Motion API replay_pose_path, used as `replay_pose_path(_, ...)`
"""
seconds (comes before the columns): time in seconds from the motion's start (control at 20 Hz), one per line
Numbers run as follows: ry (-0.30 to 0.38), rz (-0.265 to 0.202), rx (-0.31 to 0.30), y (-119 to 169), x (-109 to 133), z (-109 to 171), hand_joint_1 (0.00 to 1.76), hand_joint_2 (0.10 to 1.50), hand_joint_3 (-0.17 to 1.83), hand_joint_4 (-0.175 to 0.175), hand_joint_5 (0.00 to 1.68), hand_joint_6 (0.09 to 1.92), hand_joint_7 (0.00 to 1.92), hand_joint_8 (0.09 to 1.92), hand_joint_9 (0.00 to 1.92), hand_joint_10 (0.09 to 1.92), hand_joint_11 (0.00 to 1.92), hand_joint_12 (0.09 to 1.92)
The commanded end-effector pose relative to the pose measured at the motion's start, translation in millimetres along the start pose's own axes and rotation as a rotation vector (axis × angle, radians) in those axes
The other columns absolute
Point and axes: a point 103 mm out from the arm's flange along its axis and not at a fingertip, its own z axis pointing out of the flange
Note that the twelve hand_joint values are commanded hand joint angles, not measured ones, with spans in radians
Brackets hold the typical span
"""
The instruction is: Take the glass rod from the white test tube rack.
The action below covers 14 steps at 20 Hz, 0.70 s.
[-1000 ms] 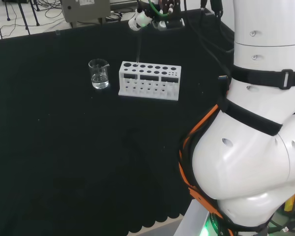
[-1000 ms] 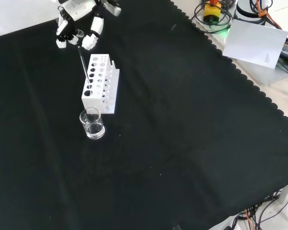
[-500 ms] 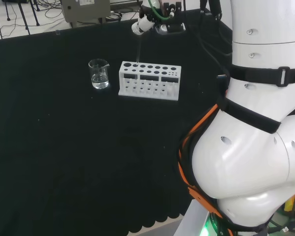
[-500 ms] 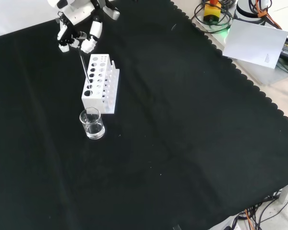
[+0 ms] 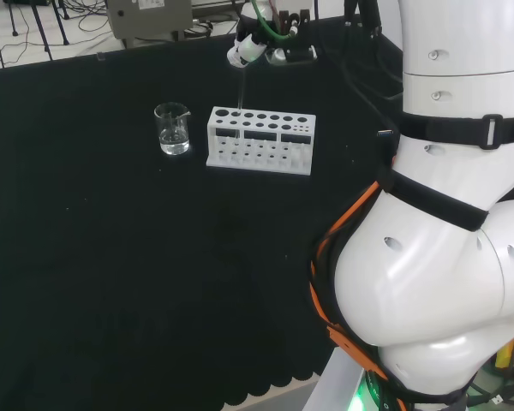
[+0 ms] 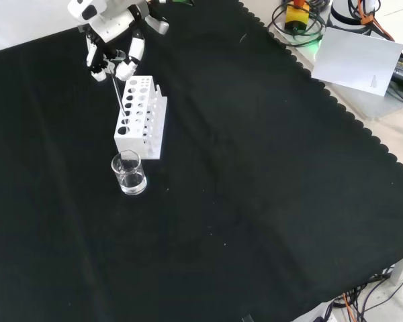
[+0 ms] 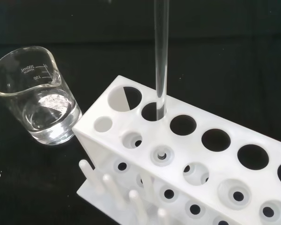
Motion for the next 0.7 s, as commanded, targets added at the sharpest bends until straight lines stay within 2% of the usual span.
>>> replay_pose_path(0.05,-0.044,0.005,-0.044,-0.3,4.3,1.7,1.04,0.92,0.39,-0.175,0.85,0.87,1.08,0.98,1.64,0.71,1.28,1.10)
replay_pose_path(0.1,-0.041,0.003,-0.059,-0.2,4.9,1.5,1.14,0.97,0.27,-0.175,0.91,0.92,1.06,0.99,1.65,0.68,1.36,1.03)
replay_pose_path(0.2,-0.040,-0.004,-0.082,0.2,6.4,1.1,1.24,1.04,0.12,-0.175,0.94,0.87,1.10,1.01,1.65,0.65,1.43,0.91)
replay_pose_path(0.35,-0.054,-0.012,-0.113,1.0,10.1,-0.4,1.28,1.06,0.05,-0.175,0.96,0.82,1.13,1.02,1.65,0.65,1.40,0.83)
replay_pose_path(0.55,-0.025,-0.023,-0.157,0.7,17.6,-8.0,1.29,1.04,0.07,-0.175,1.01,0.74,1.16,0.99,1.65,0.69,1.32,0.88)
replay_pose_path(0.7,-0.016,-0.035,-0.172,-0.4,25.6,-16.2,1.29,0.89,0.34,-0.175,1.05,0.72,1.18,0.99,1.65,0.70,1.30,0.90)
